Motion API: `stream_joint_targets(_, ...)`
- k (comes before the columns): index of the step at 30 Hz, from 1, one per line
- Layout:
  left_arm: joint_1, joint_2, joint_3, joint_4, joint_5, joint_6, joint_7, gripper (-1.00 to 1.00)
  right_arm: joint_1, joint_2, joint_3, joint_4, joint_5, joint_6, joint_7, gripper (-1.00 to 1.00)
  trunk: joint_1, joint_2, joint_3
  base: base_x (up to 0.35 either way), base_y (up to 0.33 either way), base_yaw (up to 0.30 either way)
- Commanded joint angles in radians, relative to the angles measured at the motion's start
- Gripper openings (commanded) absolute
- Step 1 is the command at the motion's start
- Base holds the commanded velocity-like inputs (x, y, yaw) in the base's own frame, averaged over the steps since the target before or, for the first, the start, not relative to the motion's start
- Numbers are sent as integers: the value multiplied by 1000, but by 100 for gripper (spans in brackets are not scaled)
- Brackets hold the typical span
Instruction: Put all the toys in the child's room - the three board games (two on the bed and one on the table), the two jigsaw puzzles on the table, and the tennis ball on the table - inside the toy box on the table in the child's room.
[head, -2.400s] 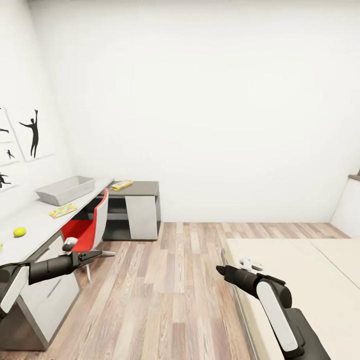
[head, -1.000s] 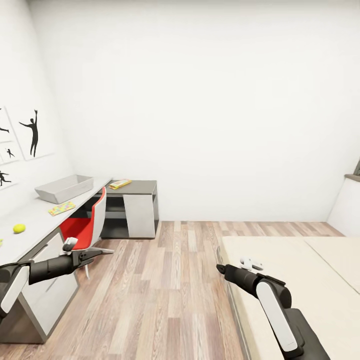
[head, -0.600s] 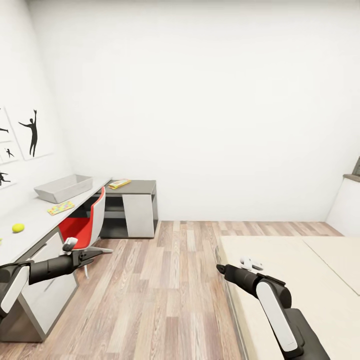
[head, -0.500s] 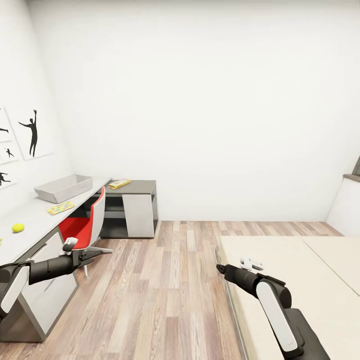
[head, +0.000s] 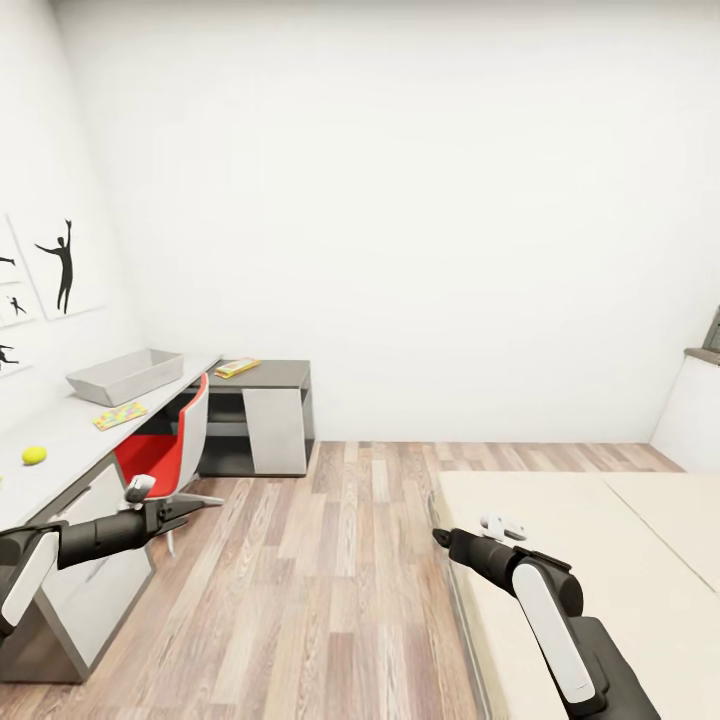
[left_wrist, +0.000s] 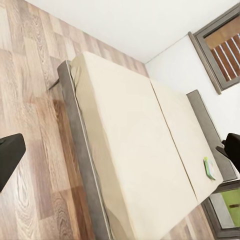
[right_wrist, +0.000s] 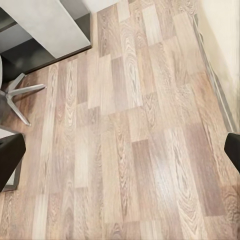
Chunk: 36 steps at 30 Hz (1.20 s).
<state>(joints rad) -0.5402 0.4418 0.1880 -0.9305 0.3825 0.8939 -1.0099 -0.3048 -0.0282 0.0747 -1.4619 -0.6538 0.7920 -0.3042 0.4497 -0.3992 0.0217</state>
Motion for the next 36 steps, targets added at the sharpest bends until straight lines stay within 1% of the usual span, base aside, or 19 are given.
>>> stream_joint_targets(1,0,0,1,0,1,5,-3,100,0,-1,2,-1,-10,1,-10,100,0,-1,0,-18,-114,0)
stream_joint_targets(21,0,-2,1,-1,1,5,-1,100,0,-1,2,-1,-10,2,-10,100,0,-1,0,-2,-27,0)
stream_joint_targets(27,0,-3,1,0,1,5,0,100,0,-1,2,-1,-10,2,-10,100,0,-1,0,0,-160,0)
stream_joint_targets(36,0,-3,1,0,1,5,1,100,0,-1,2,-1,-10,2,-10,100,0,-1,0,0,-230,0)
